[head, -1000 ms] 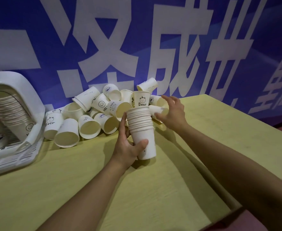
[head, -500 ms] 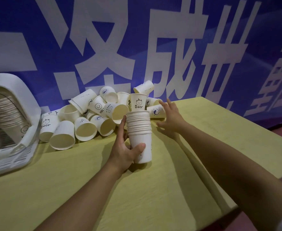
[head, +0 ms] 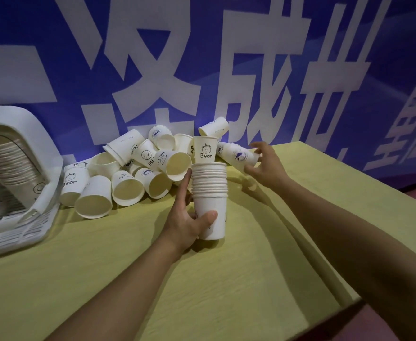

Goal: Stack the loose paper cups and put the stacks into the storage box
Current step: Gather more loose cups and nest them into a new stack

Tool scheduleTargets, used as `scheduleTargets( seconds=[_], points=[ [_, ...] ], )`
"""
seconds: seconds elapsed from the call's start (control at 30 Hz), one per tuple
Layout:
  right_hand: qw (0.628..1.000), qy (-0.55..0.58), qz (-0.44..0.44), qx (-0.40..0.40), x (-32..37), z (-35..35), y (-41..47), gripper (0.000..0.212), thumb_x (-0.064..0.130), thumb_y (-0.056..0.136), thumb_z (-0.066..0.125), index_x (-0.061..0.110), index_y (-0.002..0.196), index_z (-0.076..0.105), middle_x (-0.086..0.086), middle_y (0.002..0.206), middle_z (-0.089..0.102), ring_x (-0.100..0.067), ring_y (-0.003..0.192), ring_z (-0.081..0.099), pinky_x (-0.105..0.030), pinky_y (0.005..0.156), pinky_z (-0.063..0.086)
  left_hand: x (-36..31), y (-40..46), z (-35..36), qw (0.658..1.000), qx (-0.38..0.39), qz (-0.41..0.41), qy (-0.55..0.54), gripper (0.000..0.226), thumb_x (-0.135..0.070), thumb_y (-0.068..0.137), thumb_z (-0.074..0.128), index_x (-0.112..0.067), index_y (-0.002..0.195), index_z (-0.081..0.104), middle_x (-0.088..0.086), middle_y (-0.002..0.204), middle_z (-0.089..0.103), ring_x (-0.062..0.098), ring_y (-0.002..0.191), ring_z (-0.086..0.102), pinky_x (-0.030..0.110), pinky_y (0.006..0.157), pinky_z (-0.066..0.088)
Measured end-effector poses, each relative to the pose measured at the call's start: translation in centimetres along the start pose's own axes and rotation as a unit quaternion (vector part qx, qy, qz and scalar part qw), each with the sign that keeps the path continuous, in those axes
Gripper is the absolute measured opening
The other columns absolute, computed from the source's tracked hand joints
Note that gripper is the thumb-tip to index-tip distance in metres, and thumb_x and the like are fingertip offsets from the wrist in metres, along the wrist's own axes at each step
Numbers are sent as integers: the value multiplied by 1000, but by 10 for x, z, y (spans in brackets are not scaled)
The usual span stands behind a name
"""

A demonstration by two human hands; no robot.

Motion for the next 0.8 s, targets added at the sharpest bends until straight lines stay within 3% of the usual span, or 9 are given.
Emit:
scheduleTargets(
  seconds=[0.1, 0.23, 0.33, 0.47, 0.6, 0.7, 0.8],
  points=[
    [992, 125, 11, -10, 22, -19, -18, 66, 15, 83, 76, 23, 138, 40, -1, 126, 45, -18, 96, 64, -16, 64, 55, -1, -2, 0, 1000, 10, -4, 13, 116, -50, 56, 79, -54, 153, 15, -9, 137, 50, -14, 100, 63, 17, 74, 56],
    [975, 218, -31, 20, 63, -44, -45, 63, 14, 87, 73, 28, 137, 38, 3, 128, 48, -17, 108, 60, -24, 78, 59, -3, -5, 0, 998, 8, 10, 62, 109, -52, 58, 79, -63, 148, 17, -20, 137, 49, -11, 115, 57, 32, 92, 58],
    [976, 197, -75, 51, 93, -61, -56, 55, 19, 91, 70, 29, 138, 46, 6, 131, 54, -11, 114, 57, -28, 88, 57, -9, -11, 1, 994, 6, 16, 109, 106, -51, 60, 79, -71, 144, 17, -23, 134, 51, 1, 107, 64, 44, 91, 59],
    [976, 158, -92, 120, 118, -67, -63, 48, 21, 96, 61, 27, 142, 50, 4, 136, 56, -15, 120, 56, -35, 96, 53, -24, -21, 4, 988, 16, 31, 151, 106, -52, 61, 78, -73, 143, 13, -26, 130, 51, -11, 101, 58, 45, 88, 59],
    [975, 125, -117, 141, 137, -69, -68, 48, 24, 98, 55, 32, 145, 46, 3, 139, 55, -17, 120, 56, -36, 93, 56, -45, -29, -2, 982, 5, 36, 184, 109, -47, 65, 79, -75, 140, 5, -19, 135, 46, 6, 111, 56, 47, 92, 58],
    [974, 87, -146, 153, 155, -69, -73, 51, 31, 98, 53, 37, 148, 42, 4, 144, 51, -16, 120, 53, -31, 90, 54, -56, -35, -14, 974, -2, 55, 220, 112, -38, 72, 82, -75, 141, 2, -10, 146, 44, 14, 123, 53, 40, 93, 56],
    [960, 46, -180, 211, 176, -51, -89, 50, 32, 97, 53, 37, 147, 43, 4, 143, 50, -13, 119, 52, -21, 80, 49, -65, -48, -35, 965, 1, 67, 253, 107, -47, 68, 79, -74, 142, 7, -12, 143, 49, 10, 109, 61, 33, 82, 59]
  ],
)
Point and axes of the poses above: each hand's wrist, its own y-axis towards the middle knuckle, its own z-axis out of the palm, x = y × z, the point moved 4 cm from there along y, towards the middle knuckle
